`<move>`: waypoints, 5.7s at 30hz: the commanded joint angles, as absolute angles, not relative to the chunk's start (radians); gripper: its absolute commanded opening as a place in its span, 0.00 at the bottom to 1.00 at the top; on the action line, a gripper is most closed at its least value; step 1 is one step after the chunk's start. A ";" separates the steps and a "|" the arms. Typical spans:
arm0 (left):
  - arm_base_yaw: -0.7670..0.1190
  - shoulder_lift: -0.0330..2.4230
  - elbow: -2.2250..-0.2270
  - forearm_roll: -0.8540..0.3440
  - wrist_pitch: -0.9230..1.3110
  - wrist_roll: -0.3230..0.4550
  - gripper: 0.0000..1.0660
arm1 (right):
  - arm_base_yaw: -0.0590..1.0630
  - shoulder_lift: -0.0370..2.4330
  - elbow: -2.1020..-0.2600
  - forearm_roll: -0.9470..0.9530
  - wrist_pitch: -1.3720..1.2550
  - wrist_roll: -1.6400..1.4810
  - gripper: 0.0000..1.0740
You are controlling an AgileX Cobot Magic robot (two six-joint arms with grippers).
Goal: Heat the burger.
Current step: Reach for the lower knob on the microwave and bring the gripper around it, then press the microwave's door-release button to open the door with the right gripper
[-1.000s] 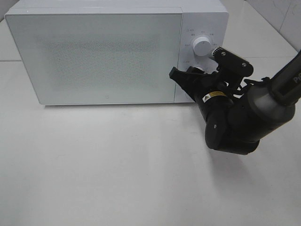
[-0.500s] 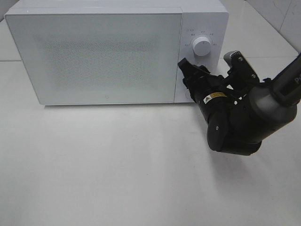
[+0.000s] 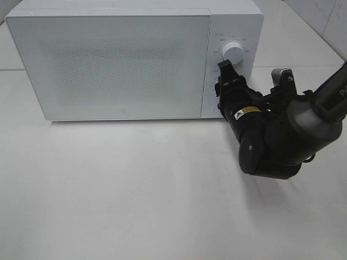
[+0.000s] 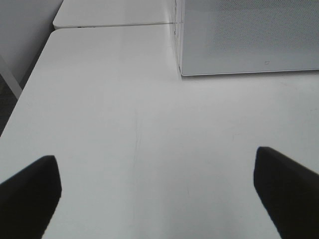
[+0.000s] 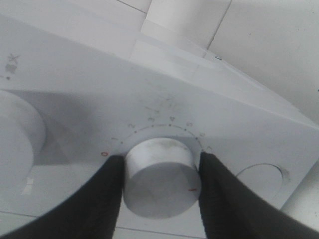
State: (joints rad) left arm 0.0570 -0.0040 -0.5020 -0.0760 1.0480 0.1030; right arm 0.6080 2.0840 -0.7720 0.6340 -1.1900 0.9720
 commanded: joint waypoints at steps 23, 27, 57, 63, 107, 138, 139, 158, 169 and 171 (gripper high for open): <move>0.059 -0.026 -0.499 -0.081 1.039 0.099 0.97 | 0.620 2.075 -0.805 0.536 -1.222 1.376 0.03; 0.059 -0.026 -0.499 -0.081 1.039 0.099 0.97 | 0.620 2.075 -0.805 0.556 -1.218 1.411 0.03; 0.059 -0.026 -0.499 -0.081 1.039 0.099 0.97 | 0.620 2.075 -0.805 0.587 -1.220 1.435 0.10; 0.059 -0.026 -0.499 -0.081 1.039 0.099 0.97 | 0.620 2.074 -0.805 0.608 -1.250 1.395 0.23; 0.059 -0.026 -0.499 -0.081 1.039 0.099 0.97 | 0.616 1.721 -0.560 0.316 -0.630 0.766 0.66; 0.059 -0.026 -0.499 -0.081 1.039 0.099 0.97 | 0.616 1.286 -0.564 0.130 0.412 0.047 0.66; 0.059 -0.026 -0.499 -0.081 1.039 0.099 0.97 | 0.616 1.266 -0.564 0.117 0.442 0.050 0.66; 0.059 -0.026 -0.499 -0.081 1.039 0.099 0.97 | 0.616 0.801 -0.642 0.084 1.028 0.051 0.66; 0.059 -0.026 -0.499 -0.081 1.039 0.099 0.97 | 0.612 0.410 -0.641 0.036 1.134 0.085 0.66; 0.059 -0.026 -0.499 -0.081 1.039 0.099 0.97 | 0.599 0.391 -0.641 0.037 1.140 0.097 0.66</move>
